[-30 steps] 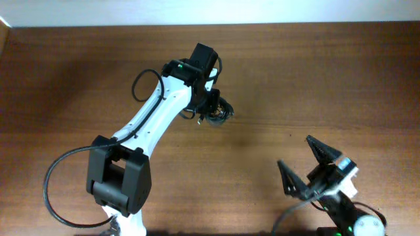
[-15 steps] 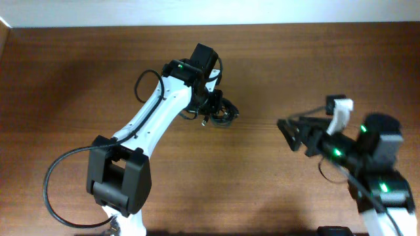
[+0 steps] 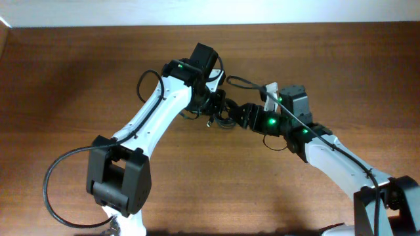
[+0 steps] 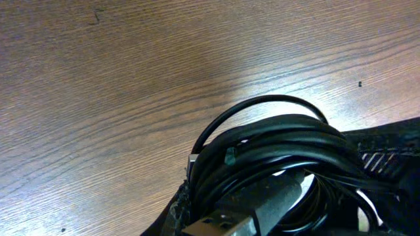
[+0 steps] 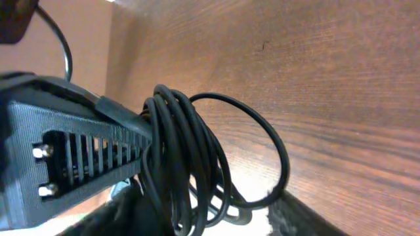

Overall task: Untangle cables
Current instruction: 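Move the right gripper toward the held bundle and grasp a cable strand, then pull the grippers apart to stretch the cable between them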

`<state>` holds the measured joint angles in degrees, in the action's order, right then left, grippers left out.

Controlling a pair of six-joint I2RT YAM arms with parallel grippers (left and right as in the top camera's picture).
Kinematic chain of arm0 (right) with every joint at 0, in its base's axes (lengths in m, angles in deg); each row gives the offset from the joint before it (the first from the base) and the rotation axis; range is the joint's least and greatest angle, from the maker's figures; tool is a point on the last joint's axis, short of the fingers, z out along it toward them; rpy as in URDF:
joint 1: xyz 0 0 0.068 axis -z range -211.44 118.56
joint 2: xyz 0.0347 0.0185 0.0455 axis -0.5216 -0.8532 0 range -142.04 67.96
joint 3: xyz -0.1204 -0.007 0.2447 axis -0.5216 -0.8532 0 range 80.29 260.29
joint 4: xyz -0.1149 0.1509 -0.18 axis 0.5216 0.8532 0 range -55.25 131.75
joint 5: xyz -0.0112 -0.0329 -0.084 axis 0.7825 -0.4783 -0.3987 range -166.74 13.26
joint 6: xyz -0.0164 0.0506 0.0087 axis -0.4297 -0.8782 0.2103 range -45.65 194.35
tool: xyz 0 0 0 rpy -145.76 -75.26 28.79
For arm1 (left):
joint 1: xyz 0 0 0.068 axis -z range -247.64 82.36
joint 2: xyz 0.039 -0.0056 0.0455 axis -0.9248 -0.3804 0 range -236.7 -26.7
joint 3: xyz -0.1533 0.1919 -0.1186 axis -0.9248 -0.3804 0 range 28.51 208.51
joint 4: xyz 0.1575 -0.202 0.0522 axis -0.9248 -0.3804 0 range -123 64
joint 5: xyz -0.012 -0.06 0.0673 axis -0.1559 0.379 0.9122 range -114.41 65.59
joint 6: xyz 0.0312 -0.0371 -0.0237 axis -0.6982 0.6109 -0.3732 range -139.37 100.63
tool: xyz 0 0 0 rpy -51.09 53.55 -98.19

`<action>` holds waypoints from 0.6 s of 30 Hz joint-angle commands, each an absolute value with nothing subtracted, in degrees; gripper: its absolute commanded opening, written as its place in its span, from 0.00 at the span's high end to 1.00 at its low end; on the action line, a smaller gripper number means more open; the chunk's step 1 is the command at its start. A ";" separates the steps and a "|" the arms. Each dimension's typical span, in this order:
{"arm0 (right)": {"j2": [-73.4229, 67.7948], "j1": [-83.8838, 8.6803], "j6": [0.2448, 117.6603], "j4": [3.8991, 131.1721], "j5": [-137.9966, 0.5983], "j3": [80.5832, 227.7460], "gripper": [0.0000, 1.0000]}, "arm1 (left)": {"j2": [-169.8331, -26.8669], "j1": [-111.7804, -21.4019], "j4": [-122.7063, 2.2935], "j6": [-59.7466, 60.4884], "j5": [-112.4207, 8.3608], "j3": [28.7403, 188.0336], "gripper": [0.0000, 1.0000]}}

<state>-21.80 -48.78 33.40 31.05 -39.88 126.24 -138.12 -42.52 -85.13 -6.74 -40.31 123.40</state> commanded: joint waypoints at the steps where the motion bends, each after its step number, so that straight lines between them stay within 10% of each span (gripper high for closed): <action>1: -22.19 -49.22 33.36 30.63 -42.85 126.50 0.75 | -136.96 -42.56 -85.05 -7.71 -41.74 124.28 0.87; 3: -22.15 -49.15 33.36 31.11 -42.94 126.53 0.95 | -136.96 -42.56 -85.07 -7.68 -39.37 124.28 0.85; 7: -19.22 -49.04 33.40 33.89 -43.03 128.25 0.96 | -136.96 -42.58 -85.51 -7.22 -19.62 124.28 0.67; 18: -11.46 -49.07 36.16 45.19 -54.74 131.34 0.96 | -136.96 -44.68 -86.86 -4.45 -6.04 124.28 0.77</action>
<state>-13.29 -49.81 36.09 44.64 -48.21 129.70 -138.01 -41.77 -85.48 -4.78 -21.30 123.77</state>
